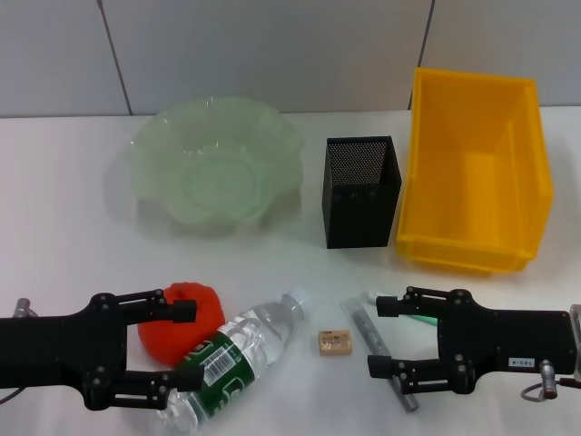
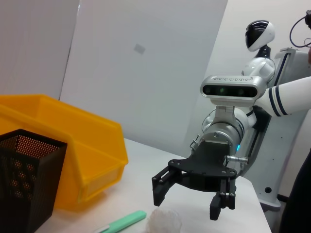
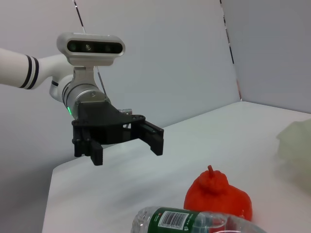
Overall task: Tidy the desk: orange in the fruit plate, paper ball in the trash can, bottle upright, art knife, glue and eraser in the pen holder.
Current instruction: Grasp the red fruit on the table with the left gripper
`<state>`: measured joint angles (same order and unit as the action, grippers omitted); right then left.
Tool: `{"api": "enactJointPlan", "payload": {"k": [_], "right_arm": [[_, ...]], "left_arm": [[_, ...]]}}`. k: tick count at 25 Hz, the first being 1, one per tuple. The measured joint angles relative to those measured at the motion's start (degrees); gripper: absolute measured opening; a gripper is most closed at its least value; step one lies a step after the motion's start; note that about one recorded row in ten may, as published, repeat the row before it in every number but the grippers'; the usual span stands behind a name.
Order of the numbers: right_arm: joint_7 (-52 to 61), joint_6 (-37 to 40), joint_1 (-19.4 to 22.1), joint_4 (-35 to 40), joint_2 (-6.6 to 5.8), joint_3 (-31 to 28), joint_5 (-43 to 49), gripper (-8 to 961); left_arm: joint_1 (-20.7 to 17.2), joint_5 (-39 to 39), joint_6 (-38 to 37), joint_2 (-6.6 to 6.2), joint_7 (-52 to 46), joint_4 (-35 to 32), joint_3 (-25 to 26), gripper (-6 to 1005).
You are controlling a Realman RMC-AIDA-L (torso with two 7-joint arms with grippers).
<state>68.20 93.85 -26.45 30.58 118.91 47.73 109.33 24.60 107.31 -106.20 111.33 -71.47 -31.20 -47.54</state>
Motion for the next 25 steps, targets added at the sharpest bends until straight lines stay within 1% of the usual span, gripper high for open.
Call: {"api": "enactJointPlan", "payload": {"k": [11,16,17,18,19,23,25], "right_arm": [[0.0,0.0,-0.2,0.0,0.00,-0.1,0.0,831],[0.0,0.0,-0.2,0.1,0.00,-0.5,0.0,830],[0.0,-0.1,-0.2,0.1,0.00,-0.5,0.0,830],[0.0,-0.1,-0.1,0.3,-0.03,-0.6,-0.1,830],[0.0,-0.1,-0.1,0.3,-0.03,-0.6,-0.1,830],[0.0,0.0,0.0,0.4,-0.09,-0.7,-0.3,830],[0.0,0.2,0.0,0.4,-0.09,-0.7,-0.4,830]], "left_arm": [[0.1,0.1,0.5,0.08,-0.1,0.0,-0.1,841],[0.4,-0.3,0.5,0.30,-0.7,0.0,2.2,840],[0.9,-0.4,1.6,0.46,-1.2,-0.3,4.3,840],[1.5,-0.1,4.2,0.61,-1.4,-0.5,5.1,840],[1.5,-0.1,4.2,0.61,-1.4,-0.5,5.1,840],[2.9,1.9,12.2,0.88,-1.4,-0.6,4.9,840],[3.1,2.9,13.5,1.04,-1.4,-0.6,4.9,841]]}}
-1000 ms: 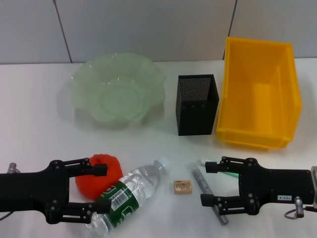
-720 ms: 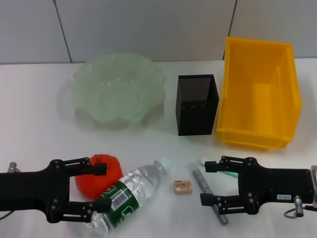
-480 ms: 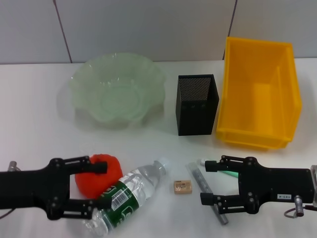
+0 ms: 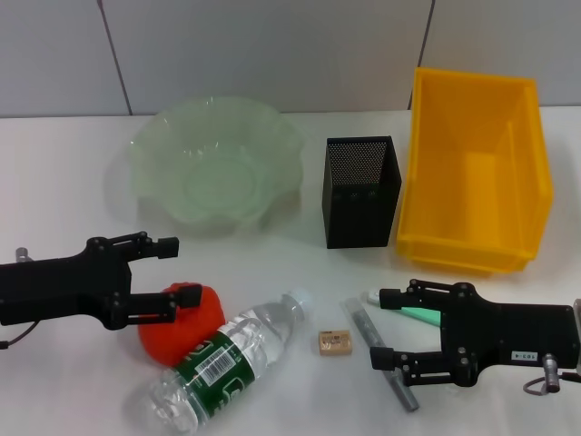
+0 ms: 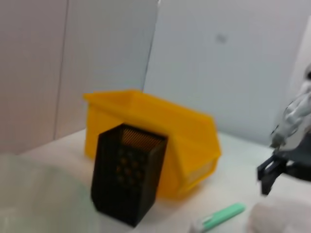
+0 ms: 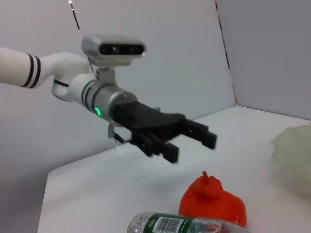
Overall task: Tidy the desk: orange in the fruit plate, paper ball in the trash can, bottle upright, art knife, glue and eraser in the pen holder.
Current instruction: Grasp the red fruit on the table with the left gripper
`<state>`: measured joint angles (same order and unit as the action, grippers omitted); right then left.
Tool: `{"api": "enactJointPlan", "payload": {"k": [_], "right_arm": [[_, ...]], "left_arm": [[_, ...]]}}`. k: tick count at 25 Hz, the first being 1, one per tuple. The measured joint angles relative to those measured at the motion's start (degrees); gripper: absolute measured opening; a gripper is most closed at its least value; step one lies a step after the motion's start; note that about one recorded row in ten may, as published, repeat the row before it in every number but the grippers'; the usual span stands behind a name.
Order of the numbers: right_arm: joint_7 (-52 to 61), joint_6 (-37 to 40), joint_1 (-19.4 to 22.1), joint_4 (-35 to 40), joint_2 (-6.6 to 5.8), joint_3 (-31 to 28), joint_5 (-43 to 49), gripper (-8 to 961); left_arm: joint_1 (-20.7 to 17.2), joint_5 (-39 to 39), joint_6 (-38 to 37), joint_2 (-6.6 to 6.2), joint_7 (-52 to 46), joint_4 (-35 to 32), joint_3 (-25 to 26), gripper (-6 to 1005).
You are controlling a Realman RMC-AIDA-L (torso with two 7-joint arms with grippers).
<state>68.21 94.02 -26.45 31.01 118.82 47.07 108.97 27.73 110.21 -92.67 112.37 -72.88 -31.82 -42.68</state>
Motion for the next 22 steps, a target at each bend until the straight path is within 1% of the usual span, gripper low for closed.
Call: {"api": "enactJointPlan", "payload": {"k": [5,10,12,13,15,18,22], "right_arm": [[0.1,0.2,0.0,0.1,-0.05,0.0,-0.1,830],[0.2,0.3,0.0,0.1,-0.19,0.0,-0.2,830],[0.3,0.3,0.0,0.1,-0.24,0.0,-0.2,830],[0.3,0.3,-0.1,0.1,-0.32,0.0,-0.2,830],[0.3,0.3,-0.1,0.1,-0.34,0.0,-0.2,830],[0.4,0.3,-0.2,0.1,-0.35,0.0,-0.2,830],[0.4,0.3,-0.2,0.3,-0.36,0.0,-0.2,830]], "left_arm": [[0.9,4.6,3.9,0.77,0.2,0.0,0.0,841],[1.1,6.3,6.0,1.20,0.4,0.0,0.0,836],[1.4,7.6,7.0,1.44,0.2,0.0,0.0,831],[1.5,8.7,8.2,1.81,0.2,0.0,0.0,829],[1.5,9.1,8.5,1.98,0.2,0.0,0.0,824],[1.5,9.6,9.2,2.40,0.4,-0.1,0.1,758],[1.6,10.2,9.3,2.45,0.5,-0.1,0.1,670]]}}
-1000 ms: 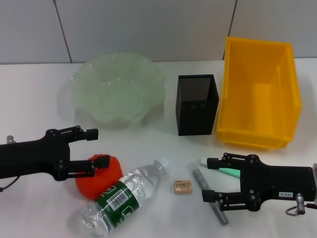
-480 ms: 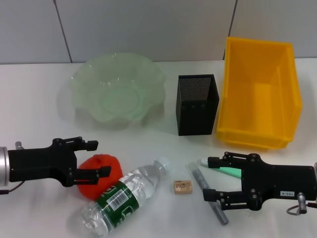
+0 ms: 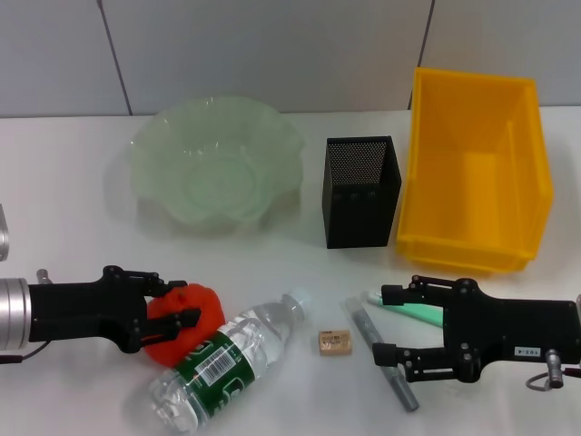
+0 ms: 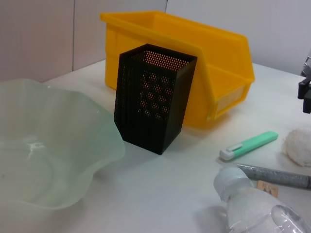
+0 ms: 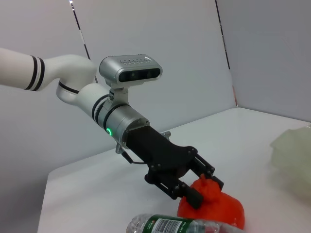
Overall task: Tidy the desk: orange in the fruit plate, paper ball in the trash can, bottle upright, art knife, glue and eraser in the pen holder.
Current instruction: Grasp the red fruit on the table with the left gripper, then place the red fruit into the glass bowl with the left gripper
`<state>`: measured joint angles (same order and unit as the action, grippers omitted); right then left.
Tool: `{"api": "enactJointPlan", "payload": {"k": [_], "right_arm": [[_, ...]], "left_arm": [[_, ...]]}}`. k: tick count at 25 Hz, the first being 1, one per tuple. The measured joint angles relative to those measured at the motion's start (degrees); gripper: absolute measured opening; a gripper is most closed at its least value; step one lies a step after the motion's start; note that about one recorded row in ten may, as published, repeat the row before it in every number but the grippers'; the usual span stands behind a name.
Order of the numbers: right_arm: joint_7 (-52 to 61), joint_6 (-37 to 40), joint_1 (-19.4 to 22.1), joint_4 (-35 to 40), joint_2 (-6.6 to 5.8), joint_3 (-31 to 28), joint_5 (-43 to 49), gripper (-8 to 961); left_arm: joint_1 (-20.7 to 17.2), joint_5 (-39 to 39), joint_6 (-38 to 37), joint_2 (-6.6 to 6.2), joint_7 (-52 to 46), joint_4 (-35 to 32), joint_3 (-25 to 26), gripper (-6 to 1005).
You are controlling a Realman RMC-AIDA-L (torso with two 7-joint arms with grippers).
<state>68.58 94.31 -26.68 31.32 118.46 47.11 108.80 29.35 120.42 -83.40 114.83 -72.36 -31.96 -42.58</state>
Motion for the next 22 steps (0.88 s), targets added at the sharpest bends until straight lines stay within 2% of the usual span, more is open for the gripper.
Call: {"api": "enactJointPlan", "payload": {"k": [6,12,14,16,19,20,21,22], "right_arm": [[0.0,0.0,0.1,0.2,-0.08,0.0,0.0,830],[0.1,-0.2,0.1,0.2,-0.08,0.0,0.0,830],[0.1,-0.3,0.1,0.2,-0.08,0.0,0.0,830],[0.1,-0.4,0.0,0.1,-0.05,0.0,0.0,830],[0.0,-0.4,0.0,0.1,-0.01,0.0,0.0,830],[0.0,-0.4,0.0,0.1,0.02,0.0,0.0,830],[-0.1,-0.5,0.0,0.1,0.10,-0.1,0.0,830],[-0.1,-0.5,0.0,0.1,0.10,-0.1,0.0,830]], "left_arm": [[0.0,0.0,-0.1,0.07,-0.1,0.0,0.4,418],[-0.2,-0.4,-0.4,0.06,-0.4,-1.2,0.9,260],[-0.3,-0.9,-0.9,0.05,-0.4,-1.6,1.5,233],[-0.6,-6.0,-6.1,-0.17,-0.5,-3.4,6.9,205],[-0.5,-10.3,-8.4,-0.35,-0.3,-3.4,9.0,186],[-0.4,-12.8,-9.0,-0.29,0.0,-3.4,9.6,180],[-0.1,-17.0,-8.4,0.46,0.9,-3.4,9.8,174],[-0.1,-17.0,-8.4,0.46,0.9,-3.4,9.8,167]]}}
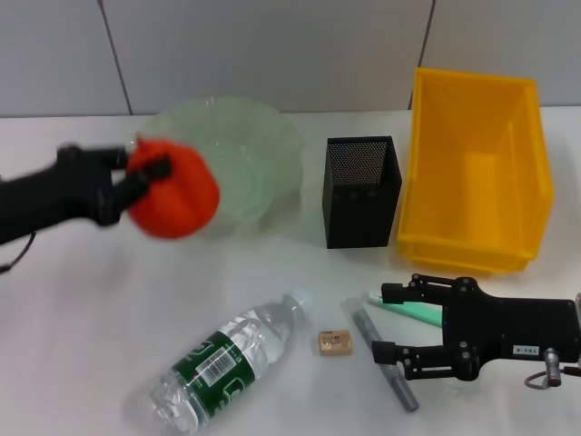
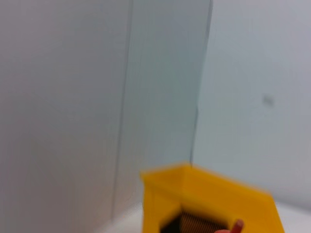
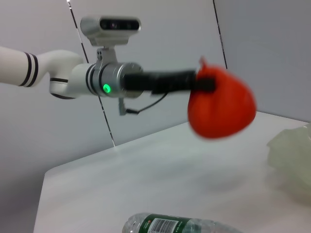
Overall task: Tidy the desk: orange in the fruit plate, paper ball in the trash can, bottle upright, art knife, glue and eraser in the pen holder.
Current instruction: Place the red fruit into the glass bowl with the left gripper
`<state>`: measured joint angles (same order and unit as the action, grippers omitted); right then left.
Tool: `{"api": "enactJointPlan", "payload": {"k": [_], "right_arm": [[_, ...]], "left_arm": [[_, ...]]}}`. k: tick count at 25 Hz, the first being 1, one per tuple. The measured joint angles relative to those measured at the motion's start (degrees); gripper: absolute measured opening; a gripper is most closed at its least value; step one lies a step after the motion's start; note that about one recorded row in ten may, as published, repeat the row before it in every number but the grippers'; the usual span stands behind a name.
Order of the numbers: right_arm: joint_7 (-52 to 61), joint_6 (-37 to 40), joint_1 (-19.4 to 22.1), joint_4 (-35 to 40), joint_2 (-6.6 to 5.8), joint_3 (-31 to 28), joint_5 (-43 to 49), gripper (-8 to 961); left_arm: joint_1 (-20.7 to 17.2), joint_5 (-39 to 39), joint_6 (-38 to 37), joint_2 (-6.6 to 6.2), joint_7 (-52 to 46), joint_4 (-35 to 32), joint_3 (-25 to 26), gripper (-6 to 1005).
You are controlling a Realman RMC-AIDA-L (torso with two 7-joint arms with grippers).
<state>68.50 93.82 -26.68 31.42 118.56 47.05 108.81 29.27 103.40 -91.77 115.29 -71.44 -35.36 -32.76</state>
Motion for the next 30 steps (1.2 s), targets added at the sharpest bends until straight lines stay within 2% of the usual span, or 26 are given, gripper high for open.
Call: {"api": "enactJointPlan", "payload": {"k": [4,6,8,9,10,14,19,25,29,30], "right_arm": [[-0.1,-0.1,-0.1,0.0,0.13,0.0,0.0,830],[-0.1,-0.1,-0.1,0.0,0.15,0.0,0.0,830],[-0.1,-0.1,-0.2,0.1,0.18,0.0,0.0,830],[-0.1,-0.1,-0.2,0.1,0.18,0.0,0.0,830],[-0.1,-0.1,-0.2,0.1,0.18,0.0,0.0,830],[-0.2,-0.1,-0.3,0.1,0.18,0.0,0.0,830],[-0.3,-0.1,-0.5,0.1,0.18,0.0,0.0,831],[-0.3,-0.7,-0.6,0.2,0.18,0.0,0.0,831],[-1.2,-2.2,-0.8,-0.1,0.30,0.2,0.0,831],[-1.2,-2.2,-0.8,-0.1,0.30,0.2,0.0,831]], "left_arm": [[2.1,-5.6,7.2,2.62,3.3,0.6,-0.3,149],[4.0,-6.2,12.3,3.29,4.6,2.2,-0.7,141],[6.5,-6.7,17.4,3.32,6.4,6.0,-0.6,134],[8.7,-8.4,22.8,3.31,8.9,9.6,-0.4,130],[8.7,-8.4,22.8,3.31,8.9,9.6,-0.4,126],[11.8,-14.3,31.5,3.42,14.8,15.4,-0.7,76],[14.0,-17.1,36.3,3.71,20.7,19.6,-0.3,64],[14.6,-21.7,37.2,3.80,27.4,22.6,-0.3,179],[14.7,-22.2,37.2,3.81,27.6,22.8,-0.5,374],[14.7,-22.2,37.2,3.81,27.6,22.8,-0.5,394]]}}
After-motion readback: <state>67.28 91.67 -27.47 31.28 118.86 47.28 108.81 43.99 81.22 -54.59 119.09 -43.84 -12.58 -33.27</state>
